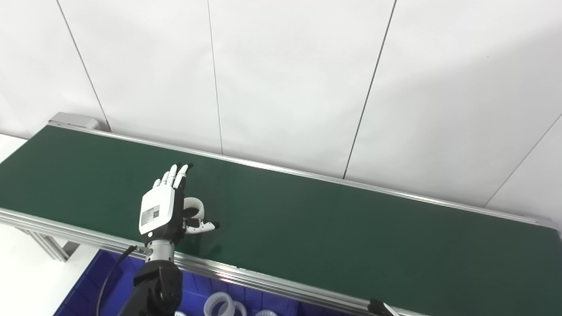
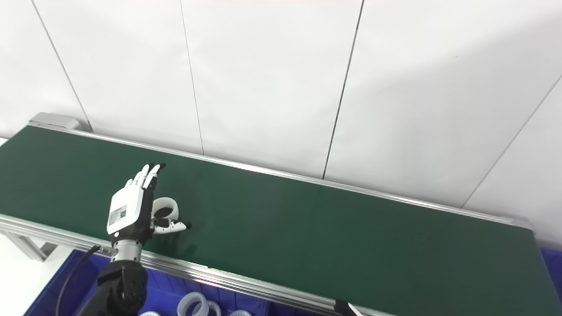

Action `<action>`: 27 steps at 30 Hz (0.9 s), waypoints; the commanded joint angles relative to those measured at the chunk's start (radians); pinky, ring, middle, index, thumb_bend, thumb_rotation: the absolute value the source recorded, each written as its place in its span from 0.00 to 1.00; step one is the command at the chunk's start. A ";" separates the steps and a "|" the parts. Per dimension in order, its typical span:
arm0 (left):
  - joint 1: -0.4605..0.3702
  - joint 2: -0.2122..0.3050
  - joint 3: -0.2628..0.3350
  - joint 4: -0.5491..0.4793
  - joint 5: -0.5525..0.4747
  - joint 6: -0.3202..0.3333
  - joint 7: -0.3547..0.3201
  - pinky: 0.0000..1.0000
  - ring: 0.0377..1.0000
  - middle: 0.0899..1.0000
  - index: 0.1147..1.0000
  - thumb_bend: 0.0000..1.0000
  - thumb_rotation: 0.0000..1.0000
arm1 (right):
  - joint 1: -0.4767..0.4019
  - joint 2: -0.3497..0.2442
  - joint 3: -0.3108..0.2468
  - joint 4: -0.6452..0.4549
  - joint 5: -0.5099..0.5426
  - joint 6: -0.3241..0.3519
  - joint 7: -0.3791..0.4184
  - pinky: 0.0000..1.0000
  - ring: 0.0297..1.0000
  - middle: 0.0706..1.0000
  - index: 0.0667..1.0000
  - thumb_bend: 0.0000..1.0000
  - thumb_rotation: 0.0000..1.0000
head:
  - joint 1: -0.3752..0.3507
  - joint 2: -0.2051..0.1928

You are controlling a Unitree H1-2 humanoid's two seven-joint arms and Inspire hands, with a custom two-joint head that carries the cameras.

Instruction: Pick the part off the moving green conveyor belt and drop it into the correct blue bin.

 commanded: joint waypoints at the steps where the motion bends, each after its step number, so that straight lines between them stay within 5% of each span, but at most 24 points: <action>1: -0.048 0.027 -0.008 0.000 0.013 0.023 0.006 0.99 0.99 1.00 0.91 0.84 0.14 | -0.003 0.001 -0.001 -0.024 0.007 -0.062 -0.016 0.64 0.76 0.80 0.81 0.71 0.13 | 0.001 0.000; 5: -0.071 0.036 -0.020 0.054 -0.009 0.024 0.010 0.96 0.98 1.00 0.90 0.84 0.12 | -0.003 -0.005 0.000 -0.026 0.008 -0.063 -0.014 0.64 0.76 0.80 0.82 0.70 0.14 | 0.001 0.002; 13: -0.107 0.038 -0.042 0.141 -0.101 -0.011 -0.027 0.73 0.86 0.95 0.90 0.79 0.00 | -0.002 -0.006 -0.003 -0.028 0.014 -0.060 -0.012 0.63 0.76 0.80 0.81 0.70 0.13 | 0.001 0.006; 18: -0.115 0.034 -0.055 0.137 -0.171 -0.004 -0.113 0.49 0.58 0.79 0.78 0.69 0.00 | 0.000 -0.007 -0.004 -0.034 0.013 -0.056 -0.009 0.62 0.75 0.79 0.81 0.71 0.12 | 0.001 0.009; 19: -0.116 0.033 -0.058 0.134 -0.182 0.000 -0.131 0.49 0.58 0.79 0.78 0.69 0.00 | 0.000 -0.007 -0.005 -0.035 0.011 -0.056 -0.010 0.62 0.75 0.79 0.81 0.71 0.12 | 0.001 0.009; 21: -0.117 0.033 -0.069 0.127 -0.195 0.004 -0.161 0.44 0.47 0.77 0.75 0.53 0.00 | 0.001 -0.007 -0.006 -0.038 0.007 -0.055 -0.010 0.62 0.75 0.79 0.81 0.71 0.14 | 0.002 0.012; 27: -0.120 0.029 -0.065 0.120 -0.310 -0.052 -0.254 0.44 0.41 0.50 0.62 0.50 0.00 | 0.008 -0.004 -0.009 -0.053 0.001 -0.047 -0.010 0.61 0.74 0.79 0.81 0.72 0.15 | 0.004 0.022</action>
